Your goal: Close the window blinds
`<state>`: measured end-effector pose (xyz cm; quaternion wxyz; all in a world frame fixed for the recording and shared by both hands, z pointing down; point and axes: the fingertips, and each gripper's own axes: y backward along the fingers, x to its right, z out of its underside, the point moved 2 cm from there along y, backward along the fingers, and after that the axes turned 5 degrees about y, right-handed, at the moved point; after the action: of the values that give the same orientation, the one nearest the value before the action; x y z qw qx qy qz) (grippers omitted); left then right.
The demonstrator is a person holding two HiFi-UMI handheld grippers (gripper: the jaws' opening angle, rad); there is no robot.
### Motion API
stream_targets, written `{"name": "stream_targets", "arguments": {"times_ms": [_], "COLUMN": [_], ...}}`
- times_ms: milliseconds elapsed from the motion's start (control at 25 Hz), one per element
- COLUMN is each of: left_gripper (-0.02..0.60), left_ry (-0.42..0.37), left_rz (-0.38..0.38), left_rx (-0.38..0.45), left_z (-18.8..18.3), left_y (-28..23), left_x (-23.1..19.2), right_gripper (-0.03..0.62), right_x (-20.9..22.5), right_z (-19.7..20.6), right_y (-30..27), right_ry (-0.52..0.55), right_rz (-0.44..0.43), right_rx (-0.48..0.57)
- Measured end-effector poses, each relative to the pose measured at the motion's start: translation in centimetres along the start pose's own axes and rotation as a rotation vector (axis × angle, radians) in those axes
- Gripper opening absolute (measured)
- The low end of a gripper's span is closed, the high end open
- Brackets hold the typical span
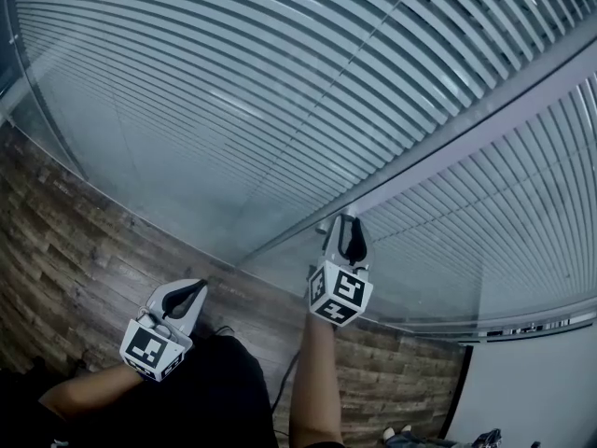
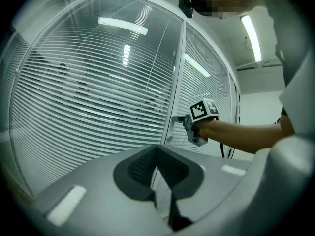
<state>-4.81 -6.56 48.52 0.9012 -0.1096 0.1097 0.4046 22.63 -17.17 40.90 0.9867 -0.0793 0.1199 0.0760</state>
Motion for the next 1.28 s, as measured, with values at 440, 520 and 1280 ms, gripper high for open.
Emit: {"name": "stream_targets", "arguments": {"times_ms": [440, 520, 1280], "left_gripper": [0.002, 0.002, 0.002], "left_ry": [0.003, 0.004, -0.121], "left_rz": [-0.005, -0.005, 0.026], "left_rx": [0.002, -0.001, 0.012], "left_z": [-0.2, -0.2, -1.2], "left_y": [0.0, 0.0, -0.9], "left_x": [-0.3, -0.3, 0.8], "right_gripper": [0.127, 0.126, 0.170], "right_x": [-0.6, -0.7, 0.6], "right_z": [0.0, 0.1, 1.5], "right_y": [0.0, 0.1, 0.5], "right_ry": [0.463, 0.493, -0.767], "right_rz": [0.048, 0.057, -0.128], "right_rx": [-0.058, -0.053, 0.071]}}
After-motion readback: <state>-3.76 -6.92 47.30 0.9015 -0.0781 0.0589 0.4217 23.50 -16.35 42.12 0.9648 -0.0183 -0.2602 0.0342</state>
